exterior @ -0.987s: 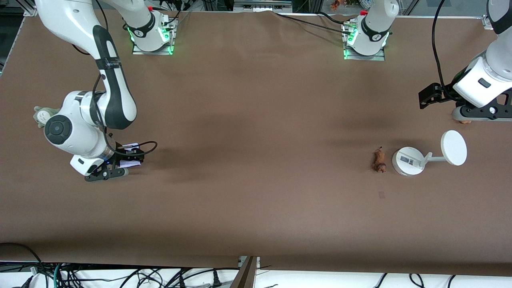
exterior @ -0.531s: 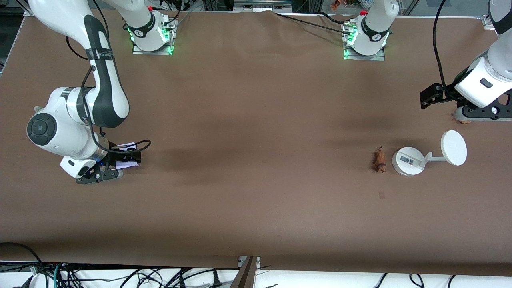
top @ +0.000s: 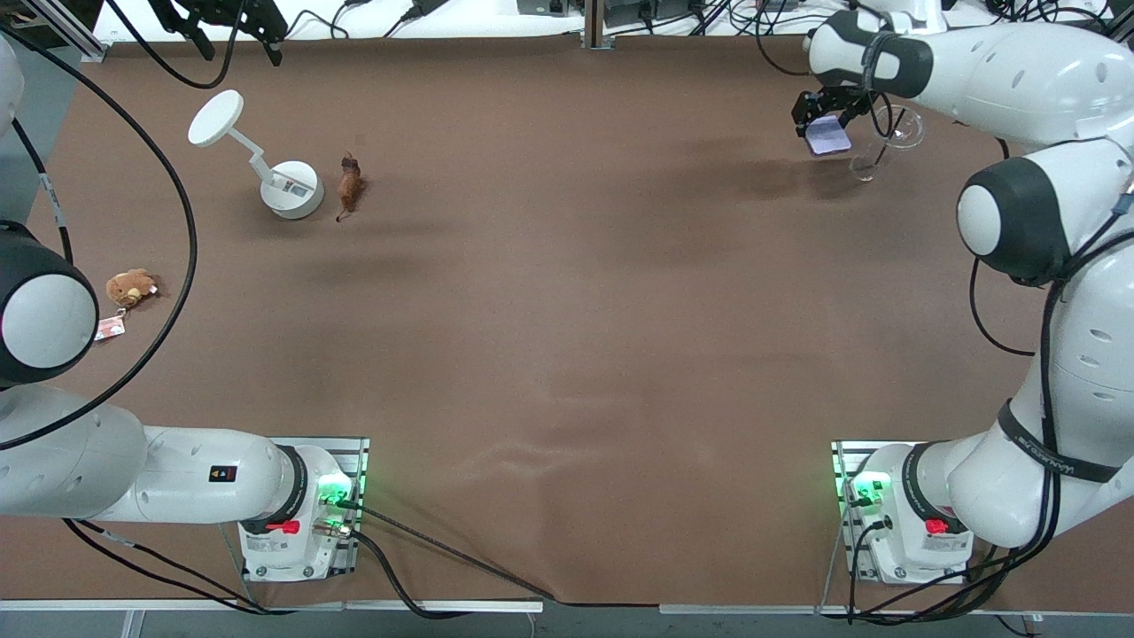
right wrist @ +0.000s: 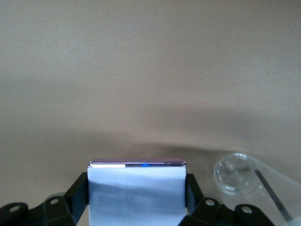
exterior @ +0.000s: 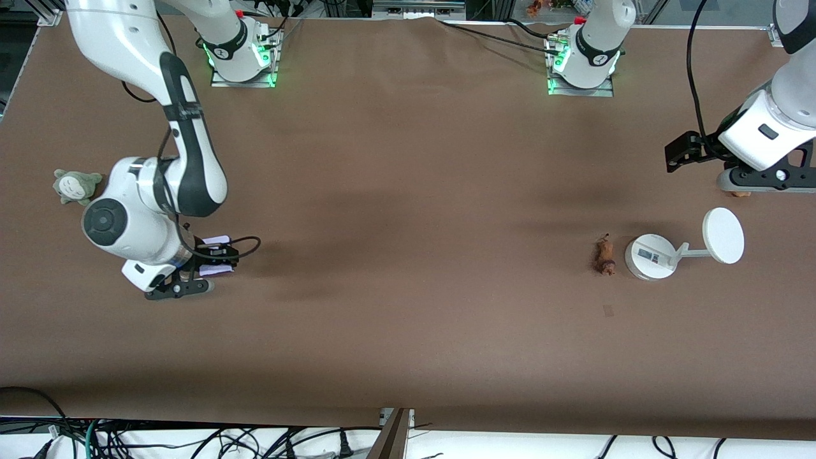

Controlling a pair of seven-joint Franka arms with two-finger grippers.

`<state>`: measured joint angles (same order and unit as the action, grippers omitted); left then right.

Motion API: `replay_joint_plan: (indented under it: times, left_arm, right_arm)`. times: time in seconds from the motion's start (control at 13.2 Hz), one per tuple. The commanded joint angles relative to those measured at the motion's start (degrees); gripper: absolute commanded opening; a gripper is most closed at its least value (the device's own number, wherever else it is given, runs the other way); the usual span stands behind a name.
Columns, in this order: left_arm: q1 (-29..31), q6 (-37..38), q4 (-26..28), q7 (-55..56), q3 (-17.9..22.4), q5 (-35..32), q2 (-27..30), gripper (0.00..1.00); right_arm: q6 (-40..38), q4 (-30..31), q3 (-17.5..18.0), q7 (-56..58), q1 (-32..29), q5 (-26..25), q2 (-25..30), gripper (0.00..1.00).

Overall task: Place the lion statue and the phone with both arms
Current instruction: 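Lower the phone onto the table beside the glass cup with the right gripper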

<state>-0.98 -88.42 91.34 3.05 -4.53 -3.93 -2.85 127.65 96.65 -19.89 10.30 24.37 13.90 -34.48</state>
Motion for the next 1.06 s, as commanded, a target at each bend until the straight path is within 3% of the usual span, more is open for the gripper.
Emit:
replay_joint_plan:
  times: [0.0, 0.99]
  left_arm:
    - [-0.16, 1.4, -0.72, -0.15, -0.48, 0.15, 0.04, 1.0]
    - [2.48, 0.79, -1.34, -0.33, -0.13, 0.77, -1.99, 1.0]
  right_arm:
    - [2.86, -0.32, 1.16, -0.64, 0.24, 1.65, -1.9, 0.0]
    - [7.97, -0.32, 1.43, -0.72, 0.23, 1.92, -6.56, 0.0]
